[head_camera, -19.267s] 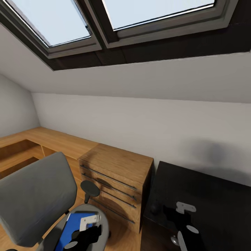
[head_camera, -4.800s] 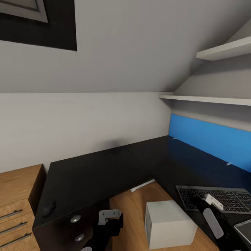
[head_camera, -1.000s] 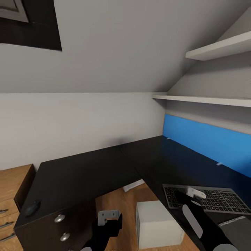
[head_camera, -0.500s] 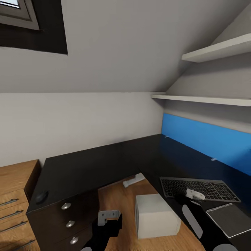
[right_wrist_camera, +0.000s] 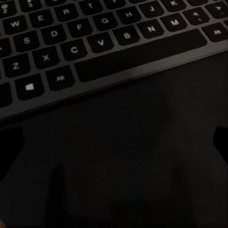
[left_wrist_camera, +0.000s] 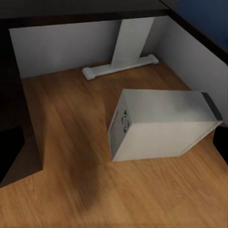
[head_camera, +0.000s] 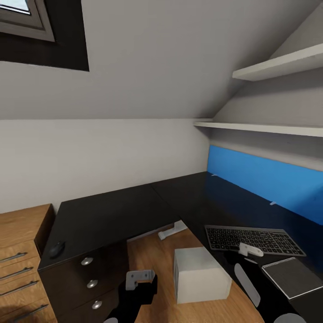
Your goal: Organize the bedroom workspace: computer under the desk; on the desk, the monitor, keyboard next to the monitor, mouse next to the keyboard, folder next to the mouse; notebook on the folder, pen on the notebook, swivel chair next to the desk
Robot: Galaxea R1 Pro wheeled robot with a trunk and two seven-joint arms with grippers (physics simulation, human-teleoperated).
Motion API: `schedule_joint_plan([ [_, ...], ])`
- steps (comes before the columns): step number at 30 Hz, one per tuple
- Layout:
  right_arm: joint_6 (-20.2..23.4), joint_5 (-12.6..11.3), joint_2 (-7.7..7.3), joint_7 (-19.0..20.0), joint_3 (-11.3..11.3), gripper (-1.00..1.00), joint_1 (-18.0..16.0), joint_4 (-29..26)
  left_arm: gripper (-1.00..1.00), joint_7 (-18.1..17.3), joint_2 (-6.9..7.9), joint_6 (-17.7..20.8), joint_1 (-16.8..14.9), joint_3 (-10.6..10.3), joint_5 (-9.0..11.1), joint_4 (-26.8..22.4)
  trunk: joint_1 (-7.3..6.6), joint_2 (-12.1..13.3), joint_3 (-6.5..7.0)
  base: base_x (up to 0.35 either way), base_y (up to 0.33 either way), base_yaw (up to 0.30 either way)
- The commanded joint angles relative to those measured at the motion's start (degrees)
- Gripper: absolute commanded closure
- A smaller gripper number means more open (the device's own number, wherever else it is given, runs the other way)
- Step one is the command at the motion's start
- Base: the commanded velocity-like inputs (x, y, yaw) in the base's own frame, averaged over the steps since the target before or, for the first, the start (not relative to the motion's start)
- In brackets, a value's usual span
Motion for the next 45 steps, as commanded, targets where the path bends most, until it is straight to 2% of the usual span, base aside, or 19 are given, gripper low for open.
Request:
schedule_joint_plan([
  [1, 0.2, -0.4, -0.08, -0.5, 0.3, -1.00, 0.0, -0.1, -1.00, 0.4, 0.00, 0.1, 0.0, 0.0, 0.6, -0.1, 0.00, 0.0, -0.06, -0.011, 0.000, 0.000],
  [4, 0.2, -0.4, -0.08, -0.5, 0.3, -1.00, 0.0, -0.1, -1.00, 0.4, -0.04, 0.1, 0.0, 0.0, 0.7, -0.3, 0.00, 0.0, -0.06, -0.006, 0.000, 0.000],
  [18, 0.2, -0.3, 0.00, -0.5, 0.3, -1.00, 0.0, 0.1, -1.00, 0.5, -0.09, 0.1, 0.0, 0.0, 0.7, -0.4, 3.08, -5.7, -2.57, -0.001, 0.000, 0.000],
  [35, -0.2, -0.4, 0.07, 0.0, 0.4, -1.00, 0.0, 0.1, -1.00, 0.5, -0.03, 0.2, 0.0, 0.1, 0.7, -0.4, 3.08, -5.7, -2.57, 0.000, 0.000, 0.000],
  [45, 0.0, -0.3, 0.06, 1.9, 0.5, -1.00, 0.0, 1.0, -1.00, 0.4, 0.00, 0.2, 0.0, -0.1, 0.7, -0.4, 3.08, -5.7, -2.57, 0.000, 0.000, 0.000],
])
